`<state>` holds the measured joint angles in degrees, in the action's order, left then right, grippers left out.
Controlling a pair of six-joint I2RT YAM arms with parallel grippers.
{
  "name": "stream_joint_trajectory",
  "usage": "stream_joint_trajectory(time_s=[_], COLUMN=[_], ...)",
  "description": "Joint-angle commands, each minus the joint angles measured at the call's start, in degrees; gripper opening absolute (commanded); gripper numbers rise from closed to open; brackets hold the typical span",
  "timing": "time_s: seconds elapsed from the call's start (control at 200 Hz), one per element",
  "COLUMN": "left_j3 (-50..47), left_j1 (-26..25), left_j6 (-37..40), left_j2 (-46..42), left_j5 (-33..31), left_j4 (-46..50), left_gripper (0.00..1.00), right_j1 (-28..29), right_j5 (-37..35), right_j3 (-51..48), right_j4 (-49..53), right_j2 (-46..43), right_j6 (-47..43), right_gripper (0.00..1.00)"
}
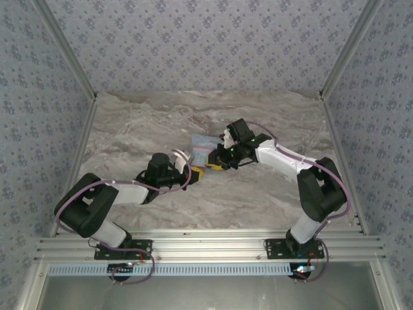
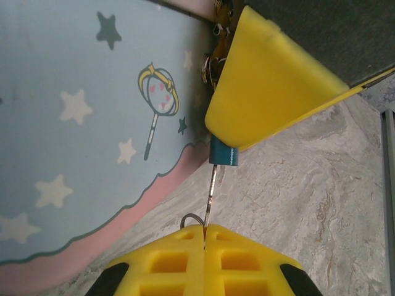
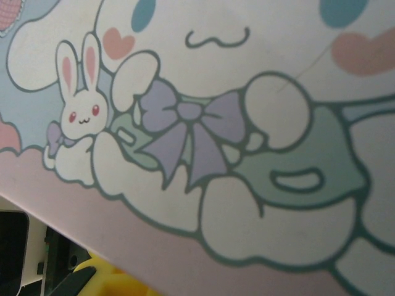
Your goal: Unlock a padlock with a key
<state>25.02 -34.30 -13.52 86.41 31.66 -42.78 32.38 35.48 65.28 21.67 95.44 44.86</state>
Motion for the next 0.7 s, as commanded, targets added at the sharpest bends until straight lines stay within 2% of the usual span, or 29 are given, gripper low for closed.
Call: stream_joint_trajectory(time_s=[0.0, 0.395, 0.695], left_j3=[-0.3, -2.4, -5.2], left_j1=[-0.4, -0.9, -0.9], left_j6=[-0.3, -1.3, -5.6], left_j2=[-0.6, -0.7, 0.9], left_j5=[0.6, -0.7, -3.0], left_j4=[-5.1, -8.0, -16.2], left_gripper=[0.0, 0.0, 0.0], right_j1=[0.1, -0.5, -1.1], right_j5=[1.4, 0.0, 0.5], right_j3=[1.4, 1.4, 0.7], right_j4=[0.4, 0.0, -1.8], right_j2=[-1.7, -2.3, -2.9], right_j6=[1.3, 3.7, 5.7], right_gripper=[0.0, 0.0, 0.0])
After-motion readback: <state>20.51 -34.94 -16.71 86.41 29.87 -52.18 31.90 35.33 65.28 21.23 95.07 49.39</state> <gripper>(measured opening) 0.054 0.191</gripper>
